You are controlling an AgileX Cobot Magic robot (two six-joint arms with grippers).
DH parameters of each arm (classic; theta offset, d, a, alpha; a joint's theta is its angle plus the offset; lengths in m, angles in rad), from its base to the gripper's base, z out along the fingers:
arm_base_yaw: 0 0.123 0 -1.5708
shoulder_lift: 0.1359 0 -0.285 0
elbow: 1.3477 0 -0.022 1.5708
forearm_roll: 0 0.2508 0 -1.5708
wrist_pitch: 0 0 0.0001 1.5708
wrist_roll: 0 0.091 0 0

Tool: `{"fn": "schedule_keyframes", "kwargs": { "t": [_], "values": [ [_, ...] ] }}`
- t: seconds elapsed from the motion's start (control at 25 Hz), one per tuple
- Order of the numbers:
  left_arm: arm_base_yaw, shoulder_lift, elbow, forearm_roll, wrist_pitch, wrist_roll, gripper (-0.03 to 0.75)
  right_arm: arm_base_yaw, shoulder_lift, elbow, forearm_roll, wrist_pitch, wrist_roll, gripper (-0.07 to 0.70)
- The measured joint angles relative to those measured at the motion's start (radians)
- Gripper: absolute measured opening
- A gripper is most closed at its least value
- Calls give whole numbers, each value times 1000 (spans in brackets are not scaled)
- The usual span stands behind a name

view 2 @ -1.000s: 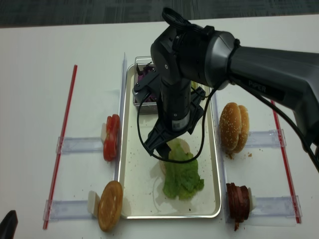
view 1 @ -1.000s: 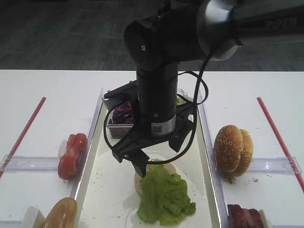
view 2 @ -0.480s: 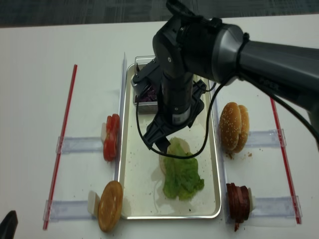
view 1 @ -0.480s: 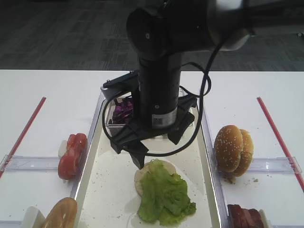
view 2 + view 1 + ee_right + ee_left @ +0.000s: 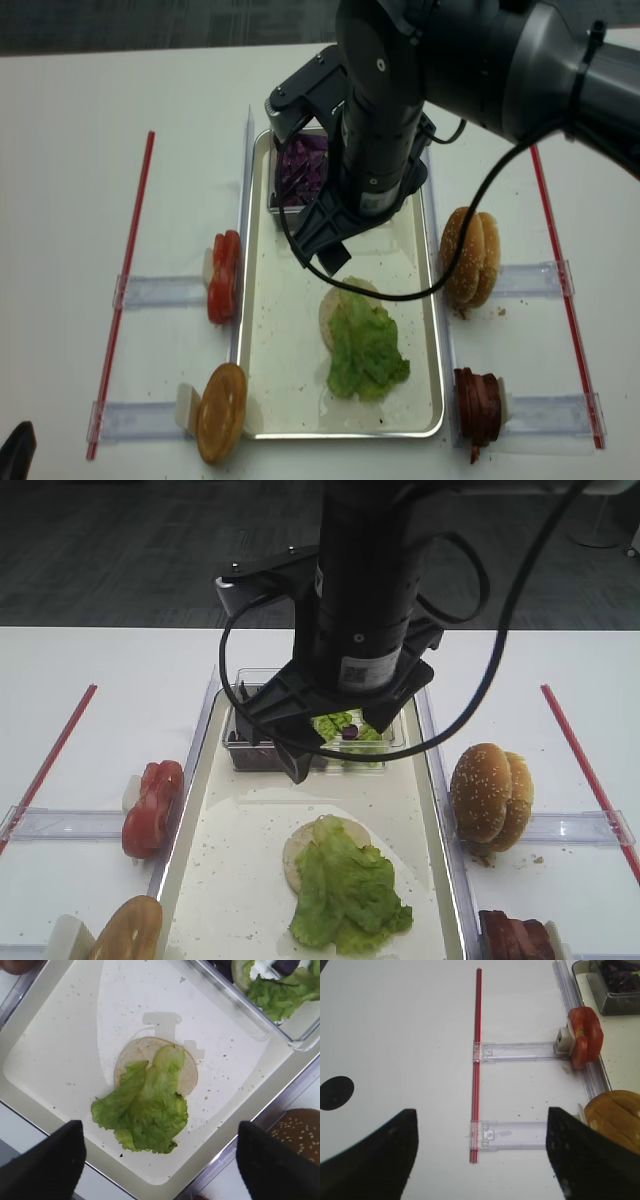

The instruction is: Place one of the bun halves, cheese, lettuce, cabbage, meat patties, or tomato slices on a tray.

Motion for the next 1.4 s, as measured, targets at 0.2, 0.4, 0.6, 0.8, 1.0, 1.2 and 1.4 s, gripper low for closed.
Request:
{"fn": "schedule_keyframes", "kwargs": {
  "t": [0.2, 0.4, 0.6, 0.8, 1.0, 1.2, 1.4],
  "values": [
    [0, 0, 0, 0, 0, 0, 491, 0, -22, 0, 0, 11, 2, 629],
    [0, 0, 0, 0, 0, 0, 491, -5, -22, 0, 0, 13, 2, 629],
    [0, 0, 0, 0, 0, 0, 491, -114, -22, 0, 5, 11, 7, 629],
    [0, 0, 0, 0, 0, 0, 491, -328, -22, 0, 4, 17, -17, 629],
    [0, 0, 0, 0, 0, 0, 491, -554, -22, 0, 2, 23, -32, 629],
    [0, 0, 0, 0, 0, 0, 491, -730, -22, 0, 10, 27, -49, 629],
    [0, 0, 0, 0, 0, 0, 491, -800, -22, 0, 66, 31, -63, 629]
  ]
}}
